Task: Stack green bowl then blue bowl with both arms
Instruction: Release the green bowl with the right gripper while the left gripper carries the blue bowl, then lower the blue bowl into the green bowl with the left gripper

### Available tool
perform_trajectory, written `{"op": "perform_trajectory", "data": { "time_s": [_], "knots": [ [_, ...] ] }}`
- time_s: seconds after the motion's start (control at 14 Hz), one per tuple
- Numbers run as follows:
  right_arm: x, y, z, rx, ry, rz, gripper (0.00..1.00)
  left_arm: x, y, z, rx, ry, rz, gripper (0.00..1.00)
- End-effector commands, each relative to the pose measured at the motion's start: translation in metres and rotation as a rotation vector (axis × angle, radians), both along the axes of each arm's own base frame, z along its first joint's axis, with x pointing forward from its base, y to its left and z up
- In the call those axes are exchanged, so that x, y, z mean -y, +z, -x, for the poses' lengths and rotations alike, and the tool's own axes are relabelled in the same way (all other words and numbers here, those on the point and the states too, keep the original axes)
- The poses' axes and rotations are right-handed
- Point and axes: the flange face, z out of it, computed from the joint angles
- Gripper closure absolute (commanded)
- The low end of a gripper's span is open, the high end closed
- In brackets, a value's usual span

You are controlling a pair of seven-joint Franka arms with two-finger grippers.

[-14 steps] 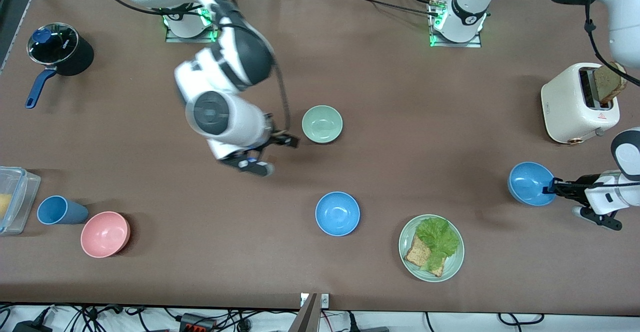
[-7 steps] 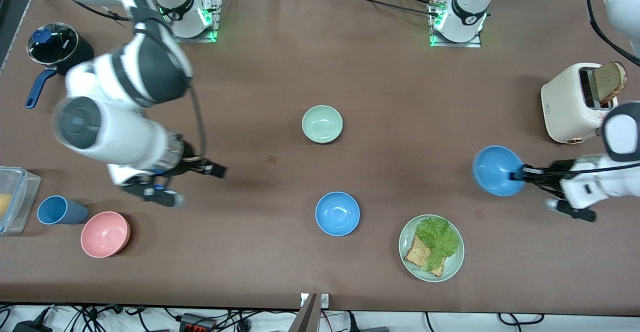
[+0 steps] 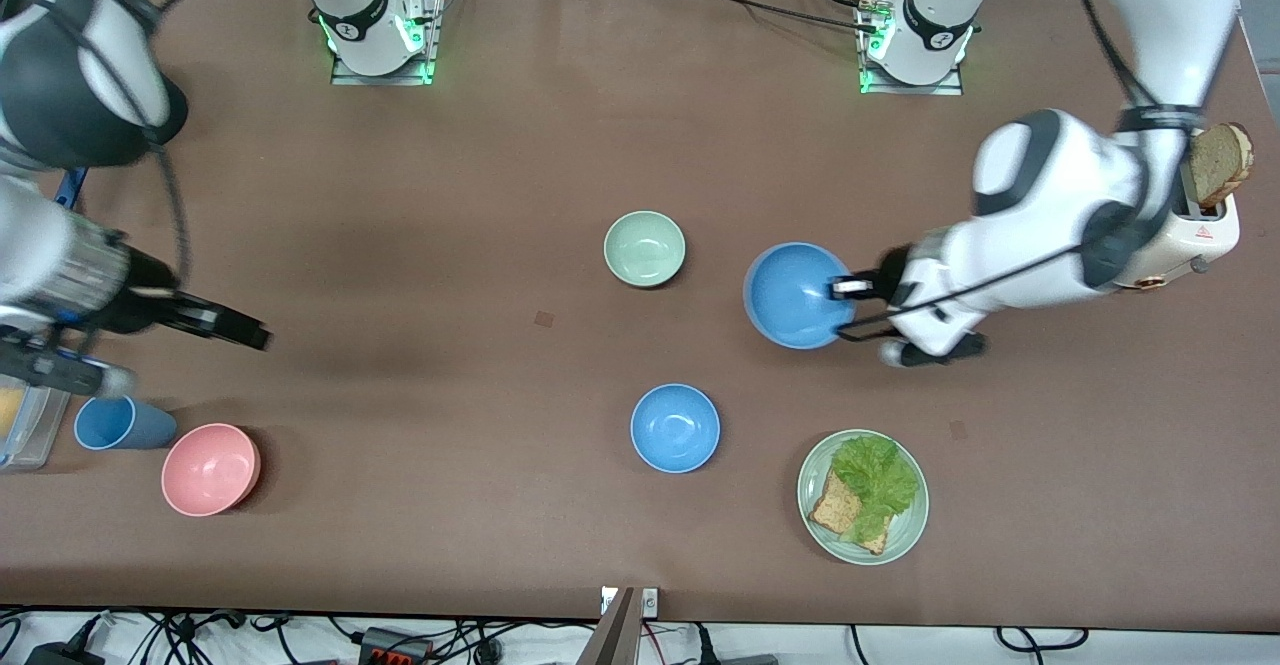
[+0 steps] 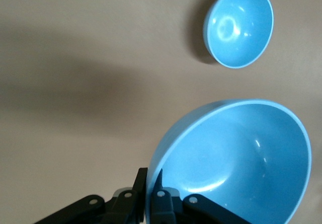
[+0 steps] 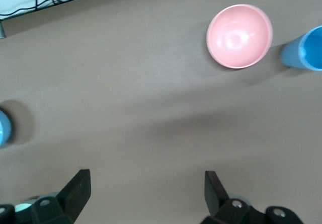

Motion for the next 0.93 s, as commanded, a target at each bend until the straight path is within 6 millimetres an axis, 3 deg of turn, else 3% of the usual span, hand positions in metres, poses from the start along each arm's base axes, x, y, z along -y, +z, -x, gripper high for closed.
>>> {"op": "perform_trajectory", "data": {
  "time_s": [0.0, 0.21, 0.36, 0.64, 0.86],
  "knots": [
    [0.041, 0.020, 0.023, 0.036, 0.070, 0.044, 0.00, 0.036, -0.022, 0.042, 0.007, 0.096, -0.045, 1.00],
    [0.074, 0.029, 0.027, 0.055, 0.139, 0.067, 0.00, 0.090, -0.047, 0.083, 0.043, 0.178, -0.044, 1.00],
    [0.082, 0.041, 0.034, 0.066, 0.171, 0.075, 0.00, 0.118, -0.060, 0.107, 0.042, 0.179, -0.039, 1.00],
    [0.083, 0.036, 0.055, 0.020, 0.153, 0.072, 0.00, 0.142, -0.080, 0.126, 0.033, 0.169, -0.027, 1.00],
    [0.081, 0.023, 0.070, 0.037, 0.156, 0.073, 0.00, 0.145, -0.097, 0.127, 0.049, 0.144, -0.044, 1.00]
  ]
}}
